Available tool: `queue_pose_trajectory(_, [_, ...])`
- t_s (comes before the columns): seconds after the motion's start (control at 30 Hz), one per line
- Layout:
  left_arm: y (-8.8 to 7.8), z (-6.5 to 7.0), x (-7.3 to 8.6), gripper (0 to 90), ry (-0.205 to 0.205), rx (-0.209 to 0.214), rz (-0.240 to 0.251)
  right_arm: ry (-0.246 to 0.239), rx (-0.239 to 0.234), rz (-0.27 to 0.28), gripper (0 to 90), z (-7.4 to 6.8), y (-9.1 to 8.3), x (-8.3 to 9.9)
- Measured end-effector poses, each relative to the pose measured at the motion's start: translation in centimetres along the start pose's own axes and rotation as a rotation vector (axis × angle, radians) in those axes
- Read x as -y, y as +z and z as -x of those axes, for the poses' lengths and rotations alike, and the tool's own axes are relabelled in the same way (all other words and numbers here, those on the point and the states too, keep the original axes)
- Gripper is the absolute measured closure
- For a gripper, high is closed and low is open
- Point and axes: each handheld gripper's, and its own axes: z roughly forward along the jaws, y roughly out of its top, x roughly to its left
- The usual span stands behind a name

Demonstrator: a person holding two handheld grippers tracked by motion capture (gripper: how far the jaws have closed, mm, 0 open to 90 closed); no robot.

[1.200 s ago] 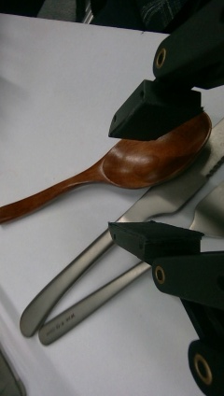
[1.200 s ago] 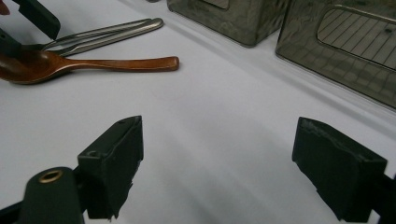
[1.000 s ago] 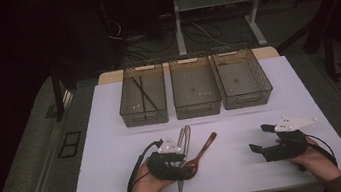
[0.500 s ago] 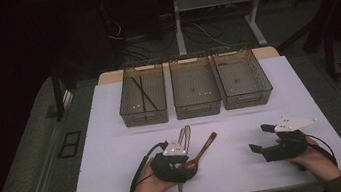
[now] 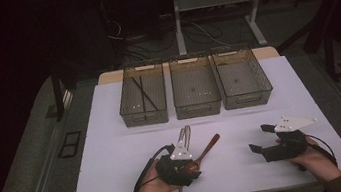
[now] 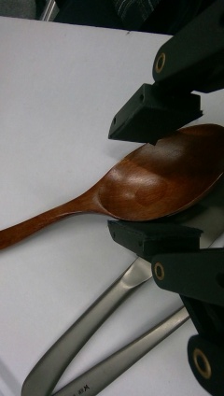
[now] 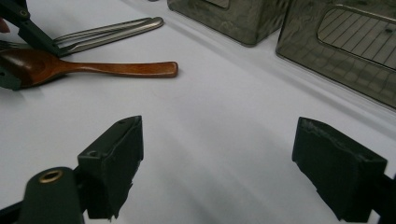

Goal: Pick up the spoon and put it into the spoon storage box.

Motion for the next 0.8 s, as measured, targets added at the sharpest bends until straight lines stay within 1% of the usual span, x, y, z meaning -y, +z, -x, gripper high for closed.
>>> queue_pose_trajectory(0.1, [0.1,0.2,-0.1,49.4,0.000,-0.009,0.003,0.001,0.000,0.000,15.8,0.0,0.0,0.0])
queue_pose_trajectory(0.13, [0.1,0.2,-0.1,49.9,0.006,-0.012,-0.002,0.000,0.000,0.000,15.8,0.0,0.0,0.0])
queue_pose_trajectory(0.3, [0.1,0.2,-0.2,52.0,0.002,-0.002,0.001,0.000,0.000,-0.001,15.8,0.0,0.0,0.0])
queue_pose_trajectory(0.37, [0.1,0.1,-0.2,51.9,0.004,0.009,0.001,0.000,0.000,-0.001,15.8,0.0,0.0,0.0])
queue_pose_trajectory(0.4, [0.2,0.1,-0.1,51.8,-0.026,0.015,0.024,0.000,-0.001,0.000,15.8,0.0,0.0,0.0])
queue_pose_trajectory(0.47, [0.0,-0.2,-0.1,51.6,-0.024,0.038,0.008,0.000,-0.001,0.000,15.8,0.0,0.0,0.0])
queue_pose_trajectory(0.5, [0.0,-0.2,-0.1,51.0,-0.039,0.047,0.031,0.000,-0.001,0.000,15.8,0.0,0.0,0.0])
queue_pose_trajectory(0.6, [-0.3,-0.6,-0.1,49.4,-0.055,0.063,0.046,0.000,-0.001,-0.001,15.8,0.0,0.0,0.0])
queue_pose_trajectory(0.63, [-0.5,-0.8,-0.1,49.5,-0.041,0.072,0.036,0.000,-0.001,0.000,15.8,0.0,0.0,0.0])
queue_pose_trajectory(0.67, [-0.5,-0.8,-0.1,49.8,-0.062,0.072,0.051,0.000,0.000,-0.001,15.8,0.0,0.0,0.0])
queue_pose_trajectory(0.7, [-0.6,-0.9,0.0,51.0,-0.047,0.072,0.037,-0.001,0.000,-0.001,15.8,0.0,0.0,0.0])
queue_pose_trajectory(0.73, [-0.6,-0.9,0.0,52.0,-0.044,0.070,0.034,-0.001,0.000,-0.001,15.8,0.0,0.0,0.0])
queue_pose_trajectory(0.8, [-0.2,-0.6,0.0,52.6,-0.056,0.057,0.037,-0.001,0.000,-0.001,15.8,0.0,0.0,0.0])
